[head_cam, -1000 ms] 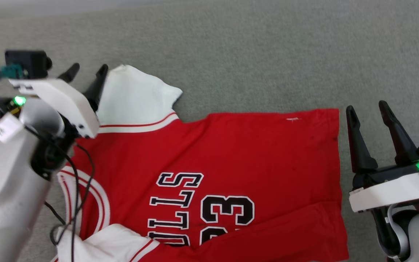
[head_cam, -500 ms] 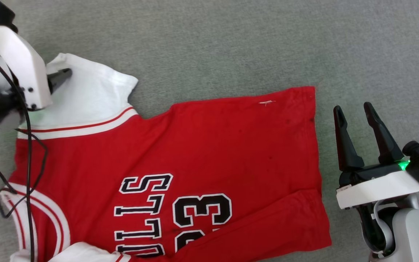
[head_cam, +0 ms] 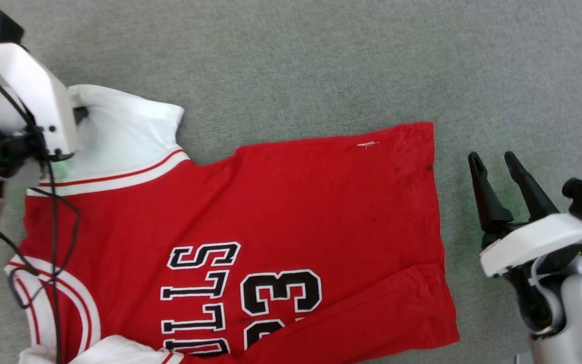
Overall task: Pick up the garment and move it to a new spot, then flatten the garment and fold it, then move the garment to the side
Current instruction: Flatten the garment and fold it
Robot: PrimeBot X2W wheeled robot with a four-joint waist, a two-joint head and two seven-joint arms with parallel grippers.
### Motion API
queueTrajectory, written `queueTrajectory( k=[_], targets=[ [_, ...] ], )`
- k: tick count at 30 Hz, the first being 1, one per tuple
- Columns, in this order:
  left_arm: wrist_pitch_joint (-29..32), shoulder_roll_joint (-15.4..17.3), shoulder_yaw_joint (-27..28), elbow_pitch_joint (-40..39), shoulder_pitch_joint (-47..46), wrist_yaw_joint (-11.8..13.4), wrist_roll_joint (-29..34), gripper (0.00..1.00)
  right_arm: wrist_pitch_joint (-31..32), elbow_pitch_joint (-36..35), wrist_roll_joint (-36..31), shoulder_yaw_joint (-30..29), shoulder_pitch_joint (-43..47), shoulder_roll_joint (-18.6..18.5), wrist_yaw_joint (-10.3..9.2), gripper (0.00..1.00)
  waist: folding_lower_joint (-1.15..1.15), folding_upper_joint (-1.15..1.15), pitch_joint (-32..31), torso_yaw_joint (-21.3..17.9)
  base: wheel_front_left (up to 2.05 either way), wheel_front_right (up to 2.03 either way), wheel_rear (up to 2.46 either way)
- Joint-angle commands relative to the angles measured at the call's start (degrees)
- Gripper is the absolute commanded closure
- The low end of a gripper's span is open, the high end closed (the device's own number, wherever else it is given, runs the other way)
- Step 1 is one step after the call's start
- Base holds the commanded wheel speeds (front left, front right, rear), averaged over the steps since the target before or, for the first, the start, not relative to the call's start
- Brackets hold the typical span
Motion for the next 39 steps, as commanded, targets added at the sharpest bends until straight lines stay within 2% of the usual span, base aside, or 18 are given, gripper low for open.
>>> queueTrajectory(
  k=[1, 7, 13, 19, 25, 26, 27, 28, 34, 39],
  targets=[
    [-0.2, -1.93, -1.4, 0.65, 3.17, -0.44, -0.15, 1.0, 2.91, 1.63, 1.21, -0.2, -1.67, -1.66, -0.06, 0.0, 0.0, 0.0, -1.36, 1.0, 0.0, 0.0, 0.0],
    [-4.47, -3.22, -0.89, -1.61, 0.85, -1.59, 0.84, 1.0, 17.44, 6.0, 6.19, 2.53, -6.52, -8.45, -0.06, 0.0, 0.0, 0.0, -4.39, 4.32, 0.0, 0.0, 0.0],
    [-7.81, -4.66, -0.87, -4.2, 0.1, -2.19, 1.6, 1.0, 27.34, 7.39, 10.17, 7.32, -11.45, -13.79, -0.06, 0.0, 0.0, 0.0, -4.9, 7.7, 0.0, 0.0, 0.0],
    [-9.12, -5.63, -0.97, -4.93, 0.04, -2.82, 1.3, 1.0, 32.64, 11.02, 12.53, 12.44, -15.89, -16.3, -0.07, 0.0, 0.0, 0.0, -3.37, 10.1, 0.0, 0.0, 0.0],
    [-10.29, -6.12, -0.71, -4.69, 0.33, -3.44, 0.88, 1.0, 38.46, 18.14, 14.45, 19.1, -17.05, -16.06, -0.04, 0.0, 0.0, 0.0, -2.01, 11.28, 0.0, 0.0, 0.0],
    [-10.52, -6.28, -0.68, -4.53, 0.33, -3.51, 0.76, 1.0, 39.87, 19.24, 15.24, 20.08, -16.73, -15.76, -0.04, 0.22, 0.0, 0.0, -1.92, 11.44, 0.0, 0.0, 0.0],
    [-10.8, -6.38, -0.62, -4.36, 0.34, -3.56, 0.7, 1.0, 41.28, 20.28, 16.18, 20.89, -16.58, -15.45, 0.02, 0.73, 0.0, 0.0, -1.89, 11.56, 0.0, 0.0, 0.0],
    [-11.39, -6.45, -0.49, -4.27, 0.33, -3.61, 0.91, 1.0, 42.25, 20.85, 16.78, 21.58, -16.62, -15.49, 0.03, 1.0, 0.0, 0.0, -1.91, 11.69, 0.0, 0.0, 0.0],
    [-15.43, -6.51, 0.28, -2.94, 1.97, -4.38, 1.16, 1.0, 38.38, 19.55, 17.02, 20.43, -20.13, -17.75, -0.06, 1.0, 0.0, 0.0, -4.48, 11.9, 0.0, 0.0, 0.0],
    [-18.82, -5.99, 0.91, -3.22, 4.96, -4.72, 1.1, 1.0, 35.47, 17.47, 16.06, 18.21, -19.6, -18.56, -0.06, 1.0, 0.0, 0.0, -8.05, 12.14, 0.0, 0.0, 0.0]
  ],
)
